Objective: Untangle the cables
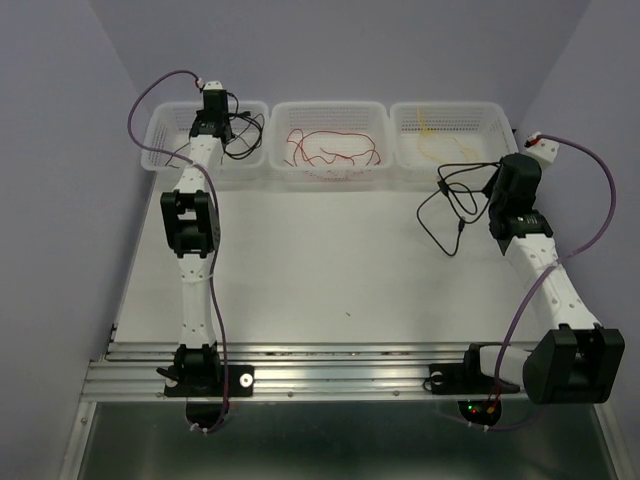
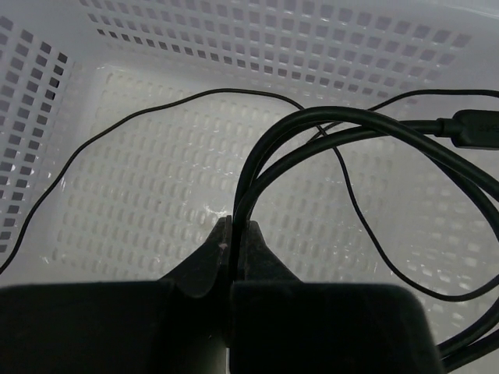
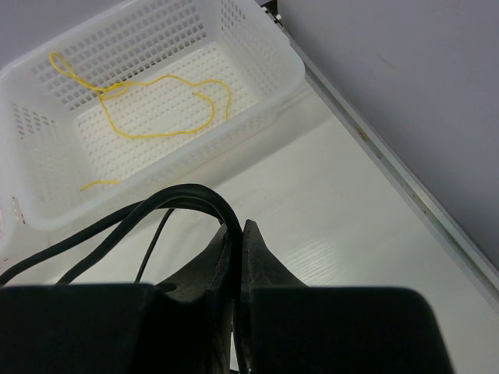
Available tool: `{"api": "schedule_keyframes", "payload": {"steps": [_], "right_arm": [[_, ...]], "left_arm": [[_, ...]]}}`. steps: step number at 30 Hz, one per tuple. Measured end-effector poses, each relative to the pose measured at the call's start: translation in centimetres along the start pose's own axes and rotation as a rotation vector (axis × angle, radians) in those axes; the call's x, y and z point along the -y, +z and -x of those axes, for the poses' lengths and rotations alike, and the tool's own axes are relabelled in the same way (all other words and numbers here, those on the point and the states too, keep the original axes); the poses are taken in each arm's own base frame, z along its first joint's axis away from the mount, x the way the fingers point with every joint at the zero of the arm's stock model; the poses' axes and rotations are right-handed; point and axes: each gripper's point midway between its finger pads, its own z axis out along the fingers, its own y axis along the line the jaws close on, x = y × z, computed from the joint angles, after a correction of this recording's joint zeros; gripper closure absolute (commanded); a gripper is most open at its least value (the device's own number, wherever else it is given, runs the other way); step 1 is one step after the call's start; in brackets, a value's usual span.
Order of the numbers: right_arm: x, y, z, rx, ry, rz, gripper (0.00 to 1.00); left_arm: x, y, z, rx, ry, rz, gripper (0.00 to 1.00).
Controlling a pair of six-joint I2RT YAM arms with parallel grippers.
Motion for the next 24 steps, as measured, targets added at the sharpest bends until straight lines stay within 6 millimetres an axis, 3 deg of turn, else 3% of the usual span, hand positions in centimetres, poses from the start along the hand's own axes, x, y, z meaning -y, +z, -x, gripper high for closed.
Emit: {"api": "schedule_keyframes", "payload": {"steps": [1, 2, 3, 4, 10, 14, 17, 20, 24], "right_arm": [[-0.1, 0.1, -0.2, -0.005, -0.002, 0.002, 0.99], [-0.2, 0.2, -0.3, -0.009, -0.004, 0.006, 0.99], [-0.2, 0.2, -0.4, -0.012, -0.005, 0.010, 0.99], [-0.3, 0.2, -0.5, -0.015, -0.005, 0.015, 0.99], [-2.0, 0.3, -0.9, -0.044, -0.009, 0.099, 0.99], [-4.1, -0.1, 0.2, -0.046, 0.001, 0.202, 0.99], [-6.9, -1.0, 2.5, -0.024, 0.000, 0.322, 0.99], [-11.4, -3.3, 5.7, 0.027, -0.014, 0.481, 0.99], [-20.6, -9.1, 11.5, 0.113, -0.006, 0.816, 0.99]], "left_arm": [[-0.2, 0.2, 0.0, 0.001, -0.009, 0.006, 0.95], [-0.7, 0.4, -0.1, -0.001, -0.020, 0.022, 0.83], [-1.3, 0.6, -0.2, -0.002, -0.030, 0.035, 0.62], [-1.8, 0.7, -0.2, -0.002, -0.037, 0.046, 0.04], [-4.8, 1.6, 0.5, 0.014, -0.068, 0.060, 0.01], [-4.8, 1.6, 0.4, 0.009, -0.068, 0.035, 0.01], [-3.9, 0.4, 1.2, 0.014, -0.064, -0.004, 0.01], [-3.6, -2.0, 3.0, 0.033, -0.064, -0.035, 0.01], [-3.6, -7.7, 7.6, 0.113, -0.081, -0.079, 0.01]]}}
